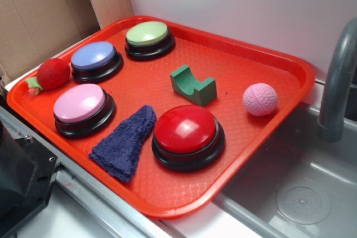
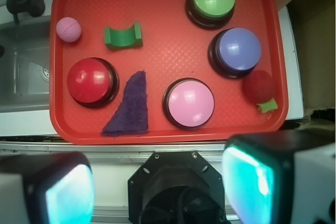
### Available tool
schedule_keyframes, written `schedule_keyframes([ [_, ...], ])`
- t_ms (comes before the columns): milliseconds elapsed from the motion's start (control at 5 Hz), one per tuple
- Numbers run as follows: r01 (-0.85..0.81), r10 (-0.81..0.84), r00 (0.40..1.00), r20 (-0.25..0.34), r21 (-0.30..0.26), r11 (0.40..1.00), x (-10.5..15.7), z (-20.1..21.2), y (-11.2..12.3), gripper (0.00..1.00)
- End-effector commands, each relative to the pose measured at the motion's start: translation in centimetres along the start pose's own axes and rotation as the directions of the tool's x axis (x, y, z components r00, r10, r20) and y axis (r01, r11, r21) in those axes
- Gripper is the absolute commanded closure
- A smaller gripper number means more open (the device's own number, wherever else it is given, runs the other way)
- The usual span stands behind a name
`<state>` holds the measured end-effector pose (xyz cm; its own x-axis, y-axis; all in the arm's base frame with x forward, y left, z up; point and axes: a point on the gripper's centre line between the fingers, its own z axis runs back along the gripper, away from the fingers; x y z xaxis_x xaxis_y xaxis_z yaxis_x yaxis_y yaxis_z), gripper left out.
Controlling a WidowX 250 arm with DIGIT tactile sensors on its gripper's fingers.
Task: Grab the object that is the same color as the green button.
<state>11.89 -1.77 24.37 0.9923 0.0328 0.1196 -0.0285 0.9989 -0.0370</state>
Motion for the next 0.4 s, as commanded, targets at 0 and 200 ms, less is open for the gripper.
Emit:
schedule_keyframes([
  [0,0.000,0.000,1.000,0.000,0.000,1.000,0.0,0.0,0.0,0.00],
  [200,0.187,-0.186,0.982,0.043,-0.006,0.982,2.0,-0.9,-0.3,0.00],
])
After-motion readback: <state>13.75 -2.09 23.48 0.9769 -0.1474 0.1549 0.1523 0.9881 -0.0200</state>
